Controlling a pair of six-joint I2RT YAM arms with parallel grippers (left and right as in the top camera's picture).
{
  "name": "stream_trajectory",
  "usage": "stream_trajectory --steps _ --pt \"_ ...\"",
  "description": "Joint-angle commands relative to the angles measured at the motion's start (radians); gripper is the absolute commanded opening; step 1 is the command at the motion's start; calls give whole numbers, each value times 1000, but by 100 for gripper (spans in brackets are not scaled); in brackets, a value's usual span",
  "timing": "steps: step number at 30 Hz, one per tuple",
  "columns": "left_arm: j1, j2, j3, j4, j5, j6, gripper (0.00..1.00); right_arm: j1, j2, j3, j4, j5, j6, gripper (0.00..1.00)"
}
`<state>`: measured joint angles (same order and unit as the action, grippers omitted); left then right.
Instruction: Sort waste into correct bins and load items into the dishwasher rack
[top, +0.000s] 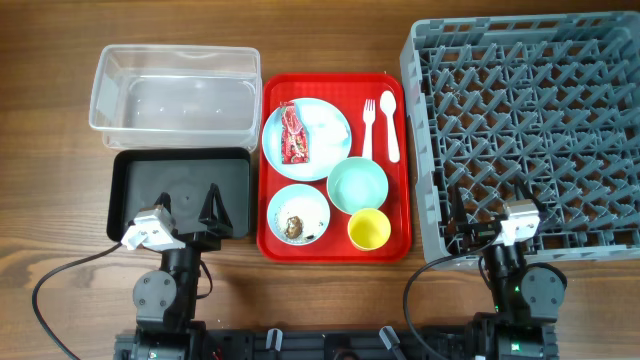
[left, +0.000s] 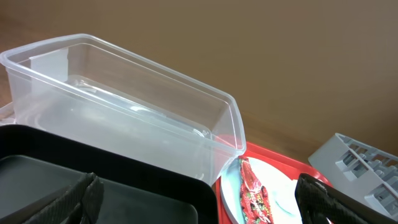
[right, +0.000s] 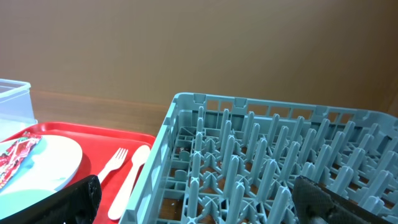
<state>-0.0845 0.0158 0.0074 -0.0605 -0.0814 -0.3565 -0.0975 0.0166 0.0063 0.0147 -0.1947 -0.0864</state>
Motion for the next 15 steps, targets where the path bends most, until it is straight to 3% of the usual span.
stream_trajectory --steps 1,5,9,15 --pt "5 0 -2 0 -17 8 100 -7 -1 -1 3 -21 19 100" --pt "4 0 -2 3 -4 8 100 -7 -1 -1 23 -97 84 100" --pt "3 0 6 89 156 8 100 -7 -1 23 36 -207 208 100" --pt "3 20 168 76 227 4 100 -7 2 177 5 -297 277 100"
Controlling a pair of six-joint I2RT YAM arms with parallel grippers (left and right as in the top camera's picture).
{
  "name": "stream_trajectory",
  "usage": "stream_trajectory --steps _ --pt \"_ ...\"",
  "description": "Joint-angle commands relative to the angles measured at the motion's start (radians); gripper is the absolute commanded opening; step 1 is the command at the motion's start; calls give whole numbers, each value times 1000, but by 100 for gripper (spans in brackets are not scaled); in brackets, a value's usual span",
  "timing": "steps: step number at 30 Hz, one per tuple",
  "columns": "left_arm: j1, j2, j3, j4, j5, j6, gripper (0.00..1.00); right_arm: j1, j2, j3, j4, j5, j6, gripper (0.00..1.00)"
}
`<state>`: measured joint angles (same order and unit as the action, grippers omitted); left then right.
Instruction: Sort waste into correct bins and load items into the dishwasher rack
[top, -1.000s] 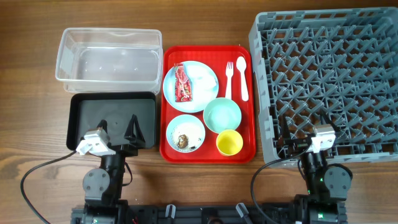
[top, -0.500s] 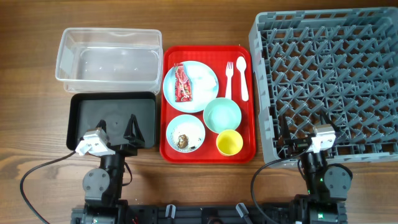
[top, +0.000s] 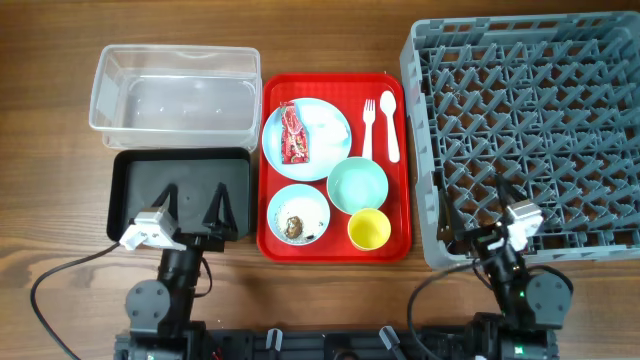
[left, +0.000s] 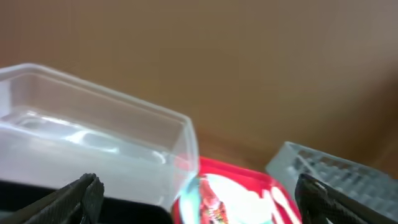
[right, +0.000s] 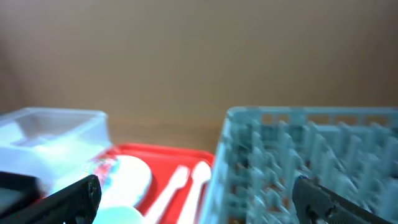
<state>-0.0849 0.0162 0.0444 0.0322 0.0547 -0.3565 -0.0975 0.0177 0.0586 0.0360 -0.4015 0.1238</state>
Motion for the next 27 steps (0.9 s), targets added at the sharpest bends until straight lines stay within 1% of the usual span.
stream_trajectory --steps 1,4,6,9,10,11,13,14,15,17,18,20,21,23,25,27 --pt "4 40 177 -43 106 4 100 -7 6 166 -50 -90 66 100" --pt "4 138 333 -181 129 5 100 -7 54 303 -188 -83 58 100" --pt "4 240 454 -293 148 5 100 -7 126 412 -333 -70 59 100" --pt "4 431 650 -464 180 6 100 -7 266 552 -536 -47 59 99" --pt "4 502 719 -526 181 7 100 -7 307 586 -580 -47 60 100" --pt "4 574 784 -589 181 13 100 -7 375 636 -644 -47 59 100" --pt "4 716 901 -691 182 13 100 -7 481 711 -720 -64 61 100" --pt "4 827 987 -767 197 12 100 -7 559 752 -744 -84 61 100" --pt "4 864 1014 -787 203 12 100 -7 588 761 -743 -89 64 100" --pt "4 935 1056 -813 247 -2 100 -7 646 770 -752 -149 123 100" --pt "4 972 1070 -811 313 -21 100 -7 682 770 -770 -206 159 100" --pt "4 1013 1072 -795 423 -47 100 -7 728 771 -772 -287 110 100" --pt "4 1036 1072 -782 500 -53 100 -7 756 771 -771 -336 72 100" --pt "2 1067 1072 -773 589 -52 100 -7 788 771 -773 -370 70 100" --pt "-20 1089 1072 -795 607 -50 100 -7 813 774 -787 -364 69 100" --pt "-74 1107 1072 -831 555 -40 100 -7 828 787 -818 -310 70 100"
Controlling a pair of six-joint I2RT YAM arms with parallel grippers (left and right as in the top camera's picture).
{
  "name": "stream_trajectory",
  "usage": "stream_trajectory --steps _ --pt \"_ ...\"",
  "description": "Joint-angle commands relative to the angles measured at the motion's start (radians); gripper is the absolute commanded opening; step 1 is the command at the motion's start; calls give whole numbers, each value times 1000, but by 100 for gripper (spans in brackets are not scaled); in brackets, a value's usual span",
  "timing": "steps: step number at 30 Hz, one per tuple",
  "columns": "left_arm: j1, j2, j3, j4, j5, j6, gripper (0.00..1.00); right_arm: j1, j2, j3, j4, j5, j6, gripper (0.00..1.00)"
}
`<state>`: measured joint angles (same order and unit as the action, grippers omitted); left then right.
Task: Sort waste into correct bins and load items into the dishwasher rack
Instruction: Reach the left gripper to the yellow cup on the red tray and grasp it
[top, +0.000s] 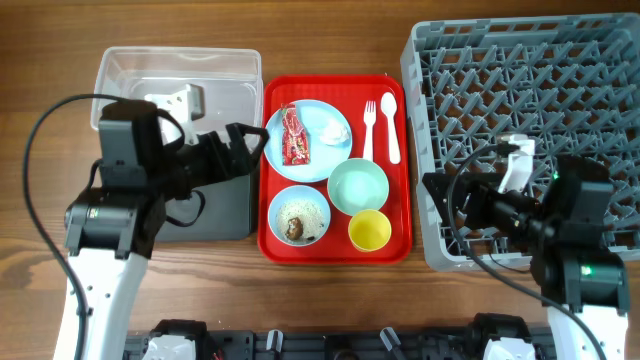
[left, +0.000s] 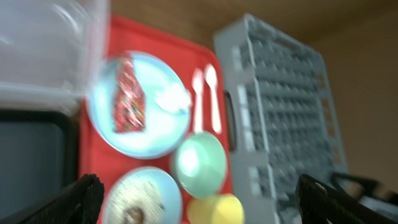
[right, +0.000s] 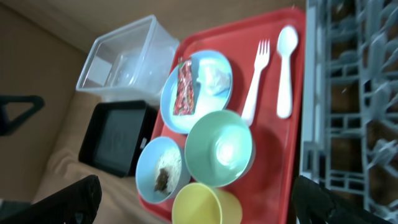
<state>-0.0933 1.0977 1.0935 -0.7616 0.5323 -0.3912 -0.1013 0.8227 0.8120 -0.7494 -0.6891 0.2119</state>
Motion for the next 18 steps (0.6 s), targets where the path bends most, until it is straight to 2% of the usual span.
stream_trajectory --steps 1,7,12,18 --pt "-104 33 23 -53 31 -5 100 -3 28 46 -54 18 -17 100" --pt "-399 81 23 -103 -240 -5 100 -3 31 187 -171 307 125 100" --pt "-531 106 23 -72 -274 -6 99 -3 31 224 -194 319 166 100" --pt "-665 209 23 -42 -389 -6 99 -3 32 224 -209 319 180 100"
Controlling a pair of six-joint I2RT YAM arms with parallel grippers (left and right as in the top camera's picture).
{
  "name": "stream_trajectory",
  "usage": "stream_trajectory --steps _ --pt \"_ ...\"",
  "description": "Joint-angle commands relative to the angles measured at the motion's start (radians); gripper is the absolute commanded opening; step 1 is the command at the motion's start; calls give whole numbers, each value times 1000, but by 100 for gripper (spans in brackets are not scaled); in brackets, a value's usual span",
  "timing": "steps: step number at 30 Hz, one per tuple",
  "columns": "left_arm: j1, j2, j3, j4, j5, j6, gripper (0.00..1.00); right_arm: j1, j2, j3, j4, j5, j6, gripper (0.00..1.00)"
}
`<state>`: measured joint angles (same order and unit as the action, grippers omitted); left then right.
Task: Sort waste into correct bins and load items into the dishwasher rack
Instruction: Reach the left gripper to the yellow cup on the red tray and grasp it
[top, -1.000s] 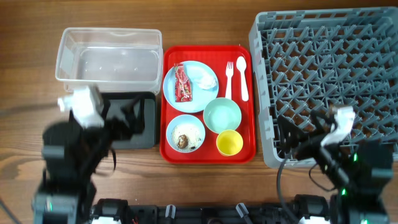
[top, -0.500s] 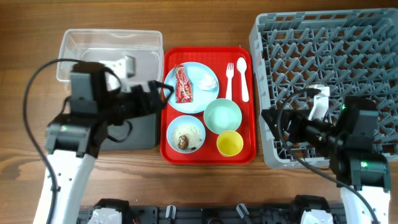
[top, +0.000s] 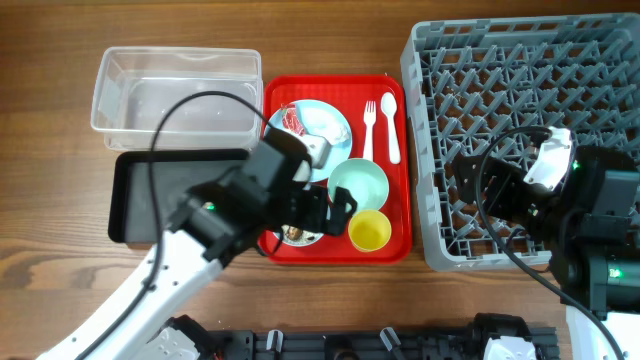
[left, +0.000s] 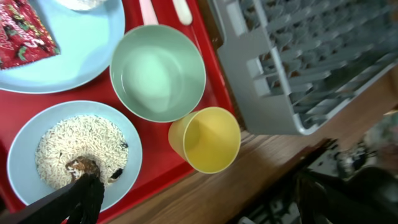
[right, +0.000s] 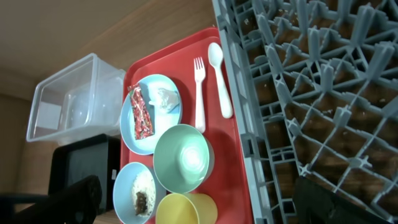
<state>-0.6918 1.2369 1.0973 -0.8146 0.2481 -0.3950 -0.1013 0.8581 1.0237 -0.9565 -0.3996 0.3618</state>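
On the red tray (top: 403, 205) stand a yellow cup (top: 369, 231), a green bowl (top: 357, 185), and a blue bowl of rice and scraps (left: 74, 149). Behind them a blue plate (top: 335, 125) carries a red wrapper (right: 142, 118) and a crumpled tissue. A white fork (top: 368, 125) and spoon (top: 389, 125) lie beside it. My left gripper (top: 330, 208) hangs open over the tray's front, above the rice bowl and cup. My right gripper (top: 480, 190) is open over the front left of the grey dishwasher rack (top: 530, 110).
A clear plastic bin (top: 175, 95) sits at the back left, a black bin (top: 140, 195) in front of it. My left arm crosses the black bin's right part. The rack's wall rises right beside the tray.
My left gripper was over the bins beside the plate's left edge; now it is over the tray's front by the rice bowl and cup. The right gripper has shifted slightly farther over the rack.
Both arms sat low at the table's front edge, open, the left facing the bins and the right facing the rack. Then both were raised, left over the bins, right over the rack's corner. Now the left is over the tray. Nothing has been taken.
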Motion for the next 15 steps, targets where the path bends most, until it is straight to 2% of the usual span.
stream_trajectory --steps 1,4,9,13,15 --pt "-85 96 19 18 -112 -2 97 -3 -4 12 -1 29 31 100" --pt "-127 188 19 37 -112 -2 82 -3 -3 12 0 29 32 100" --pt "-183 342 19 44 -111 -2 67 -3 -3 12 -2 29 34 100" --pt "-206 410 19 77 -112 -2 65 -3 -3 12 -3 29 34 100" --pt "-207 433 19 102 -112 -2 58 -3 -3 12 -3 29 34 100"
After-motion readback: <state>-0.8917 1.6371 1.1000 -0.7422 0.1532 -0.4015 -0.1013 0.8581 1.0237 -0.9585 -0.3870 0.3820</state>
